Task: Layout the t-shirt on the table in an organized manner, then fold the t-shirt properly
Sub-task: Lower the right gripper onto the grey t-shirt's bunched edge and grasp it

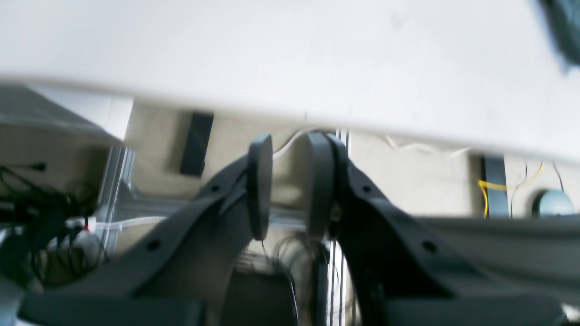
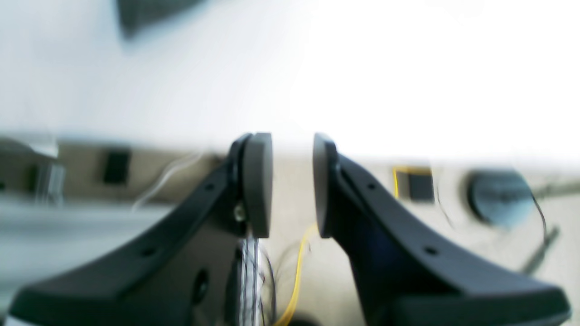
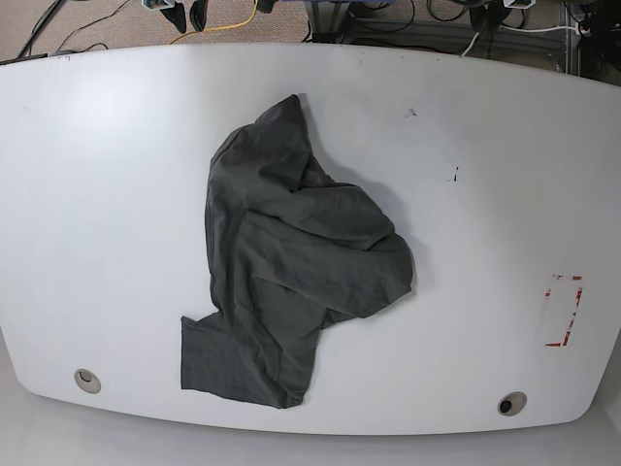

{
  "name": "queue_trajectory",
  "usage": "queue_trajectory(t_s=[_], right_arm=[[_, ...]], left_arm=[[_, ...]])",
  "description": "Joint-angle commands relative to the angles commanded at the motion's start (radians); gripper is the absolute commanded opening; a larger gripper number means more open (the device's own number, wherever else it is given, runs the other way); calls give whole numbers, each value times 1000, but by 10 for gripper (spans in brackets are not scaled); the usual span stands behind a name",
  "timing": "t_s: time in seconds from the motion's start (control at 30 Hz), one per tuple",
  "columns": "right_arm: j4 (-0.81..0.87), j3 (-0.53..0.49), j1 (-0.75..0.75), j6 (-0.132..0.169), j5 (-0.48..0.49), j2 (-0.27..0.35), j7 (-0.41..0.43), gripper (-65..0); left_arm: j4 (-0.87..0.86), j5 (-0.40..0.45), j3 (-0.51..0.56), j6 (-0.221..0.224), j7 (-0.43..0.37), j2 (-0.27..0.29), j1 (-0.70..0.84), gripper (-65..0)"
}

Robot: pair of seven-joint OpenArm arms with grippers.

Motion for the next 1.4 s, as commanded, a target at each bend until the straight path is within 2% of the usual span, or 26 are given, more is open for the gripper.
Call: queue_trajectory(t_s=[0.2, 0.37, 0.53, 0.57, 0.63, 0.83, 0.9, 1.1, 1.3, 1.4], right_arm=[[5, -5, 84, 0, 0, 0, 0, -506], [6, -32, 167, 0, 0, 0, 0, -498], [6, -94, 235, 0, -2, 0, 0, -472], [6, -104, 247, -2, -2, 0, 0, -455], [6, -130, 282, -9, -2, 0, -11, -373], [6, -190, 364, -11, -2, -3, -146, -138], [5, -193, 391, -11, -2, -3, -181, -95], [2, -207, 446, -11, 8, -8, -296, -89], [-18, -276, 489, -11, -2, -6, -397, -89], [-32, -298, 517, -12, -3, 0, -457, -89]], left_arm=[[-2, 3, -3, 0, 0, -8, -72, -529], [2, -3, 2, 0, 0, -80, -140, -518], [0, -3, 2, 0, 0, -92, -215, -418], [0, -3, 2, 0, 0, -92, -226, -397], [0, 0, 2, 0, 0, -95, -256, -349], [-3, 3, 2, 0, 2, -103, -322, -276], [-3, 3, 2, 0, 2, -126, -338, -265], [-5, 3, 18, 0, 2, -176, -379, -262], [-5, 3, 23, 0, 9, -176, -430, -262], [-2, 2, 23, 0, 58, -176, -450, -262]])
